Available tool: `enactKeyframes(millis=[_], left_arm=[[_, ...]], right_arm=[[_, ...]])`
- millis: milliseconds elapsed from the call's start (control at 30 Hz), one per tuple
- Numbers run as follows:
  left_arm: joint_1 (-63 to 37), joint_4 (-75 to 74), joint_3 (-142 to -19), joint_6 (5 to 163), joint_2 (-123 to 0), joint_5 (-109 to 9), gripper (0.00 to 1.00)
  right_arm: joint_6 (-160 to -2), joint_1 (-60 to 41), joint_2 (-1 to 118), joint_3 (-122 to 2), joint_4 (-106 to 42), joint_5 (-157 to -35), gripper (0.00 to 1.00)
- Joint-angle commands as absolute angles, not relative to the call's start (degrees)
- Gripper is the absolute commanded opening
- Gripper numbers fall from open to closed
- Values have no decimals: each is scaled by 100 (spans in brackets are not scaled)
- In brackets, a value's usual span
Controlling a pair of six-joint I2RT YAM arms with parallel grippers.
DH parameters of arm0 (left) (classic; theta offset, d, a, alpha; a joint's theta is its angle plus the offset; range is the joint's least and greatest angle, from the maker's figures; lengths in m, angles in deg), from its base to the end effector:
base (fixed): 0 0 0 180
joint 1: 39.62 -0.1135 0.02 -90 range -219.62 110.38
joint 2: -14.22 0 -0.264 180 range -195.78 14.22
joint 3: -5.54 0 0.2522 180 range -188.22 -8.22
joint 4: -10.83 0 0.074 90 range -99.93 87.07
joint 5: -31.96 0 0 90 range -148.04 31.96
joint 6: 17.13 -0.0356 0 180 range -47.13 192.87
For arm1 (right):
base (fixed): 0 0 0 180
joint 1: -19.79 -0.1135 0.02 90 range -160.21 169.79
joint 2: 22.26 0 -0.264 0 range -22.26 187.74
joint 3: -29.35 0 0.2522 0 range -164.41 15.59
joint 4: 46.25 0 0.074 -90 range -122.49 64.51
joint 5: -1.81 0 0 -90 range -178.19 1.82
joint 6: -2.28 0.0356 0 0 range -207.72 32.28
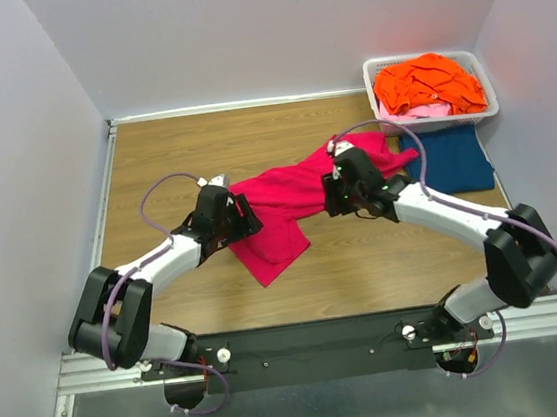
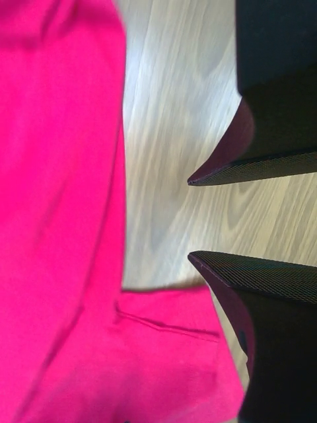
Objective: Fold and stack the t-shirts
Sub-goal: Flatten the tshirt out
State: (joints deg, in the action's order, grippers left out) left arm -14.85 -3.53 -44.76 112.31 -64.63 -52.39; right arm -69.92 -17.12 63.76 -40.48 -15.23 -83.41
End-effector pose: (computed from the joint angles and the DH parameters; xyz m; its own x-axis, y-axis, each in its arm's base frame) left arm 0.2443 -0.1166 0.1775 -0.7839 -0.3345 -0.5231 -0.0202 0.8557 -0.5171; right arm 0.2562 0.1888 0.2262 -0.7278 -0.1657 -0.6655 -0.3474 0.9258 0.1494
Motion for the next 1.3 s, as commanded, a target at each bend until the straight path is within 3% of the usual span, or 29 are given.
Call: enactKeyframes(millis=[0, 100, 133, 200, 233, 300, 733, 900, 1100, 1267], left_arm=[[-1387, -591, -4777, 11163, -6804, -5198, 67], [-1238, -697, -4979, 11181, -7024, -5294, 52], [-1229, -740, -5032, 11190, -7068, -5338, 39], [-1220, -872, -5120, 11225, -7103, -5478, 27], [-1220, -916, -5155, 11234, -7095, -5549, 15], [-1229, -1048, -5225, 11242, -6989, -5951, 0], [-2010, -1786, -5093, 10760, -6041, -6751, 0], [-3406, -1980, -5471, 10101, -5601, -6982, 0], [-3707, -1963, -5727, 9634, -5574, -6965, 0], [-3707, -1656, -5446, 9643, -5302, -6824, 0]], right_arm=[[-6917, -1485, 5729, -3741, -1579, -7695, 52], [-6944, -1326, 5439, -3574, -1579, -7509, 53], [-6944, -1265, 5395, -3539, -1579, -7492, 53], [-6961, -1115, 5333, -3451, -1588, -7491, 56], [-6961, -1054, 5324, -3433, -1588, -7491, 59], [-6961, -861, 5350, -3398, -1588, -7518, 59], [-6909, -728, 5657, -3670, -1632, -7808, 60], [-6856, -614, 5833, -3749, -1632, -7597, 71], [-6671, -131, 6430, -4030, -1675, -8132, 71], [-6952, -122, 7002, -4399, -1781, -9405, 71]])
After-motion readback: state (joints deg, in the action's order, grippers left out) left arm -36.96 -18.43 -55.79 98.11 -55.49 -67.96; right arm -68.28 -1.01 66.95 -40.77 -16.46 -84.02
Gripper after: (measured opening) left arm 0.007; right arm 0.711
